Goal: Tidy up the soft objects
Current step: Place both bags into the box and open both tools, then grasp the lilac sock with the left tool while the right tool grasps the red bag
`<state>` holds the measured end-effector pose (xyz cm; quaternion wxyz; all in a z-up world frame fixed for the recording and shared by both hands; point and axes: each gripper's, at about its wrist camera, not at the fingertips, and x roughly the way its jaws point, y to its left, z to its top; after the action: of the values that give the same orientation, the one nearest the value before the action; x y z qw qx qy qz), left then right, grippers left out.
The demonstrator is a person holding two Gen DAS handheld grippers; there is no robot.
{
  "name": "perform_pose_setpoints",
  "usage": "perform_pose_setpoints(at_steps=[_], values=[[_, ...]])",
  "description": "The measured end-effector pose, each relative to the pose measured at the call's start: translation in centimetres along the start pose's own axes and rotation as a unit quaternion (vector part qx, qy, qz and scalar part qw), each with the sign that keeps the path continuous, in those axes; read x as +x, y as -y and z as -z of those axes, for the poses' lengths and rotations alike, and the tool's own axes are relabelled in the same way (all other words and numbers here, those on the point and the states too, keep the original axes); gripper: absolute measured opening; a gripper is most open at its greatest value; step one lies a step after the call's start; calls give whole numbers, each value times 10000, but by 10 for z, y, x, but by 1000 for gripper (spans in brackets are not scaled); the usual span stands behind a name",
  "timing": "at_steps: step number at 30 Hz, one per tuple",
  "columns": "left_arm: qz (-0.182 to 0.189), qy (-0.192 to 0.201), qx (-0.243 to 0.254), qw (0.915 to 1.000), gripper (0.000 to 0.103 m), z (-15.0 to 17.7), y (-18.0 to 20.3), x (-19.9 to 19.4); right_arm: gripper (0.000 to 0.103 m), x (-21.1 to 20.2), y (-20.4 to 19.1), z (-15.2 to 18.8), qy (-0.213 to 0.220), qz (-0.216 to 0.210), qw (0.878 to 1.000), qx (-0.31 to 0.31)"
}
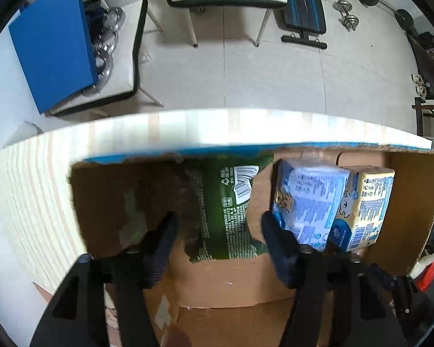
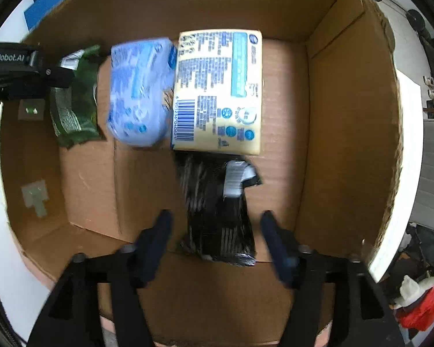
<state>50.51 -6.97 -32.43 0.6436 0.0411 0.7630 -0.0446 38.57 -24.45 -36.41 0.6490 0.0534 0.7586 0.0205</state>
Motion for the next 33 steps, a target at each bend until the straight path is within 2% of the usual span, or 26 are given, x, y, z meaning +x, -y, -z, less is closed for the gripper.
perform_pose_setpoints(at_steps=[2,4,5,7,8,9,13,21,25,29,31,33], values=[[64,80,11,9999,70,1,-1,-6,74,-8,0,0,89,22,10000,11],[63,165,48,9998,87,4,-1,-10,85,-15,0,1,123,30,9999,48],[54,208,71,9997,91,5,-1,-12,95,-19,1,2,159,18,9998,72],[14,312,120,9994,96,12,1,-19,97,-26,2,3,225,2,9997,94],[44,373,135,9992,96,14,1,-22,98,-31,2,5,271,-2,9996,116],[108,437,137,9989,96,20,2,-27,103,-36,3,6,323,-11,9994,119],[352,721,108,9967,97,45,5,-48,103,-57,0,17,681,65,9976,50],[121,1449,313,9889,97,107,12,-91,103,-97,-9,51,1231,-80,9923,-85],[226,1778,188,9836,97,143,4,-113,103,-127,-18,80,1544,-274,9874,-222],[289,2099,-46,9773,97,189,-7,-128,103,-137,-23,115,1790,-501,9820,-331],[158,2198,-199,9752,97,216,-15,-125,103,-133,-22,138,1891,-526,9801,-281],[-125,2216,-400,9742,97,243,-26,-113,103,-115,-19,159,1795,-605,9816,-251]])
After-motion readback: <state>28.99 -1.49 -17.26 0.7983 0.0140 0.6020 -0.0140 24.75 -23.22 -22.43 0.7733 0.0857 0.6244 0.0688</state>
